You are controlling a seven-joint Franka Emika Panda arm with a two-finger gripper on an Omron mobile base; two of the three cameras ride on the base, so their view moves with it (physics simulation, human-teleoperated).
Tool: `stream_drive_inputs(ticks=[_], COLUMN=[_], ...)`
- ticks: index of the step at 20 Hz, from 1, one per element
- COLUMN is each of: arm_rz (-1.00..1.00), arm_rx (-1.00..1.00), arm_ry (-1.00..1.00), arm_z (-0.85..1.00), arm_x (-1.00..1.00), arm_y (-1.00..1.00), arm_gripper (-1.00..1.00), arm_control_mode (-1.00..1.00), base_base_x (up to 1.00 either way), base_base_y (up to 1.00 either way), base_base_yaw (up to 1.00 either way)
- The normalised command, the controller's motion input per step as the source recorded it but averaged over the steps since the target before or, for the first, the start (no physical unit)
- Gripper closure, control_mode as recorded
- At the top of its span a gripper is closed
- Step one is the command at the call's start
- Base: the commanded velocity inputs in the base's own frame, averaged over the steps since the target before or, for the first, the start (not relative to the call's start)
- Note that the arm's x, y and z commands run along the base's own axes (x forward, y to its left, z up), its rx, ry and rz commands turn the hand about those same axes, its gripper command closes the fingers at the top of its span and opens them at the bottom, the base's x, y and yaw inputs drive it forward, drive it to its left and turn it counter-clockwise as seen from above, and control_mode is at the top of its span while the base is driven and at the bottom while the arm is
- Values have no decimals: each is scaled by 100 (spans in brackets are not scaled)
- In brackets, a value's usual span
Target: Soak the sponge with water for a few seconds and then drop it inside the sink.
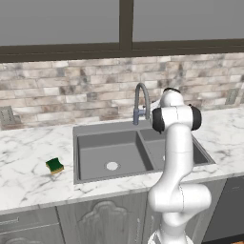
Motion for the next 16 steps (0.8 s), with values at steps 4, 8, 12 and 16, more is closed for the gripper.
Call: stream_drive_inputs(ticks=[4, 8, 12, 16], arm_rz=[-7, -9, -7, -6], arm_rx=[0, 0, 0, 4], arm_ry=[0, 0, 0, 0], arm_z=[-7, -2, -3, -9], arm_x=[0, -1, -7, -3], arm_y=[-24, -43, -56, -63], arm_gripper=[-100, -100, -100, -100], arm_control_mode=[-100, -100, -100, -100], base_base_x=[0, 0, 0, 0], base_base_y=[0, 0, 0, 0], base_base_yaw=[0, 0, 0, 0])
